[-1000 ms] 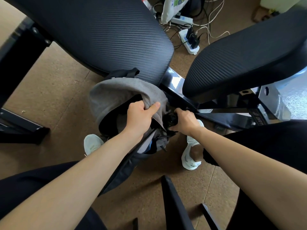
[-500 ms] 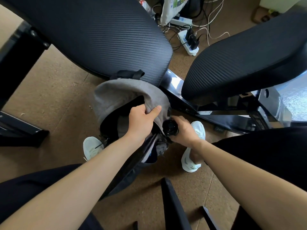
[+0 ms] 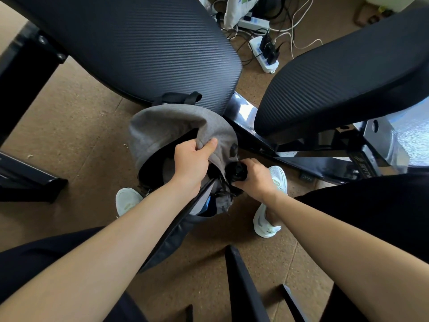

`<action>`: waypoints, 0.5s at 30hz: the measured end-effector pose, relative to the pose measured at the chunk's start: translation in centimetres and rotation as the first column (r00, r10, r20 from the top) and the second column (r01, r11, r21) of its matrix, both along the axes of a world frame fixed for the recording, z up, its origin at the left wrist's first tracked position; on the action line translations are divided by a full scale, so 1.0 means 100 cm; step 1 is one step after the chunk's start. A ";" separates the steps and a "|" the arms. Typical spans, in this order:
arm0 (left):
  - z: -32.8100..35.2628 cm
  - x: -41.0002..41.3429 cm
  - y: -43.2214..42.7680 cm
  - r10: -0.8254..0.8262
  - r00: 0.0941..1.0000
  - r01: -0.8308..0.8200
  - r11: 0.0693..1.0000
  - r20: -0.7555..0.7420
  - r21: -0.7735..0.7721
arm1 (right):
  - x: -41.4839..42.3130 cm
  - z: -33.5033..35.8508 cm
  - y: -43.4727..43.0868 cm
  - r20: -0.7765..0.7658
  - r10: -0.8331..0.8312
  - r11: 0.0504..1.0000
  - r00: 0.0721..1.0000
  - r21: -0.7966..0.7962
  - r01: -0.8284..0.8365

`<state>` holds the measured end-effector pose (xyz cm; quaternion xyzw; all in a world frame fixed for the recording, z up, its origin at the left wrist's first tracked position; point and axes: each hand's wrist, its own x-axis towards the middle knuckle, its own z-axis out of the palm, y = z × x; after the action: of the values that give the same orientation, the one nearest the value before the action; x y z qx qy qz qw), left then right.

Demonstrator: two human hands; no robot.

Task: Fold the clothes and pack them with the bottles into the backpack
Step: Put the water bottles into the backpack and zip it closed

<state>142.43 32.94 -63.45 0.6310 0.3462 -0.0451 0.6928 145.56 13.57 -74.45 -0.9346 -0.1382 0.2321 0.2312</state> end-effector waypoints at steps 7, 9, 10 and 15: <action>-0.002 -0.002 -0.002 -0.017 1.000 0.017 1.000 -0.003 0.001 | 0.013 -0.005 -0.016 0.079 0.423 0.903 0.902 -0.117 -0.413; -0.001 -0.001 -0.004 -0.029 1.000 0.029 1.000 -0.008 0.003 | 0.014 -0.004 -0.011 0.060 0.303 0.950 0.951 -0.098 -0.297; 0.000 -0.001 -0.005 -0.035 0.999 0.035 0.999 -0.011 0.005 | 0.014 -0.003 -0.006 0.050 0.203 0.976 0.978 -0.087 -0.199; 0.000 -0.007 -0.010 -0.046 0.999 0.046 0.999 -0.029 0.007 | 0.007 -0.009 -0.003 0.007 0.275 0.953 0.961 -0.135 -0.271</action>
<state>141.76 31.96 -63.41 0.6406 0.3416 -0.0689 0.6842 146.27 13.26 -75.36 -0.9227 -0.2532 0.2586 0.1326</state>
